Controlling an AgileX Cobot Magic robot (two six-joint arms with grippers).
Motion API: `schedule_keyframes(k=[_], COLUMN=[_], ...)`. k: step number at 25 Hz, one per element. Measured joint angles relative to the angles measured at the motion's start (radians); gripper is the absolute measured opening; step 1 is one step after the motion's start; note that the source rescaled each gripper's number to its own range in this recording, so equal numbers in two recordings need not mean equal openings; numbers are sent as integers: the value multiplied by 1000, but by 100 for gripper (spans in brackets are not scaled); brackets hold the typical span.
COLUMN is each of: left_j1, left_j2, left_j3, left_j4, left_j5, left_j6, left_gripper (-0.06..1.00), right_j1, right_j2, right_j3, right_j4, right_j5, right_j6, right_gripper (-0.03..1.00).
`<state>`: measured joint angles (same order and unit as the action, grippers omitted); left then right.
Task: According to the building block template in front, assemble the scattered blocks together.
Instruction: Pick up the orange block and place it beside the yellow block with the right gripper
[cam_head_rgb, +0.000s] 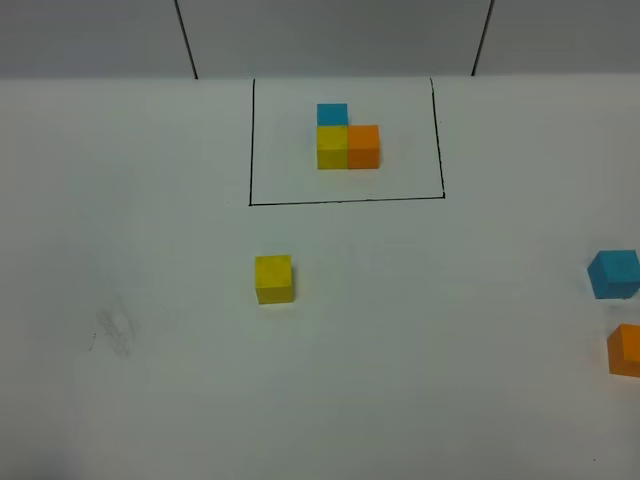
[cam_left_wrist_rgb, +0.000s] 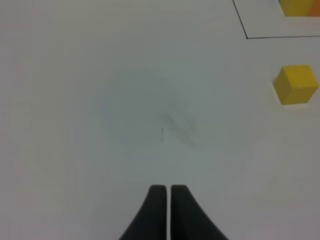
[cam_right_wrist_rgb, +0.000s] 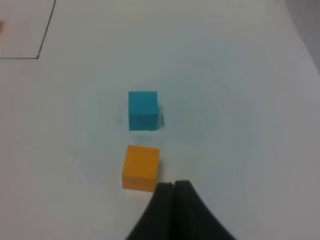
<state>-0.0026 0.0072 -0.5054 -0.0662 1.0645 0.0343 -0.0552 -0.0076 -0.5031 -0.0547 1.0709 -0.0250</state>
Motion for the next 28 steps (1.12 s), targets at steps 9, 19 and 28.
schedule_keyframes(k=[9,19,28], left_j1=[-29,-29,-29], left_j2=[-13,-13,-13], left_j3=[0,0,0], left_j4=[-2,-2,-2], left_j5=[1,1,1], left_j6=[7,7,7], left_gripper=[0,0,0], right_j1=[0,0,0], right_j2=[0,0,0], right_j3=[0,0,0], right_j4=[0,0,0], right_j5=[0,0,0], right_j6=[0,0,0], right_gripper=[0,0,0])
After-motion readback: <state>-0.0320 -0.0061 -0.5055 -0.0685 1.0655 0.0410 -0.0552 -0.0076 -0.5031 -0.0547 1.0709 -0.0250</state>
